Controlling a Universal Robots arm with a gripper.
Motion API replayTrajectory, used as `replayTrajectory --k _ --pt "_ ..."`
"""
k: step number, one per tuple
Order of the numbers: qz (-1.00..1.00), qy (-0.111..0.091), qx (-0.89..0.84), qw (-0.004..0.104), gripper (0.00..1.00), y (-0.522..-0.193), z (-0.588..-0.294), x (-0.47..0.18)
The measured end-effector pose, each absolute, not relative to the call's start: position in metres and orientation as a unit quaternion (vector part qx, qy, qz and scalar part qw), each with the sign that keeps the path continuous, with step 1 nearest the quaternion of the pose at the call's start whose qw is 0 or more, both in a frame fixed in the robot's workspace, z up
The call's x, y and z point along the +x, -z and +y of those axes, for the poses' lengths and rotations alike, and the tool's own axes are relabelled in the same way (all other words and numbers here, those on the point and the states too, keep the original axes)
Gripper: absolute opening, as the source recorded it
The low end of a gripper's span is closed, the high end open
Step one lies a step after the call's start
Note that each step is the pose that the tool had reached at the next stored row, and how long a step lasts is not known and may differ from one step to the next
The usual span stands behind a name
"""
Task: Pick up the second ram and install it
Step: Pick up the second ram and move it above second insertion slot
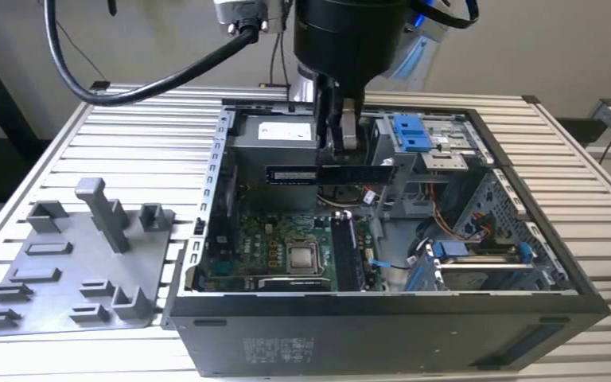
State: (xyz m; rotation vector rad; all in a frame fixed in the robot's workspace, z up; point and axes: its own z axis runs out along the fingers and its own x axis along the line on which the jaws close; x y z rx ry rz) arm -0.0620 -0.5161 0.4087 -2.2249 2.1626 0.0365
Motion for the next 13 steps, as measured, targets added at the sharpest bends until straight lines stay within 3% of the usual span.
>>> replayTrajectory --k 13 --pt "0.697 -0.012 -0.717 0.019 0.14 -0.409 -0.516 -0.016"
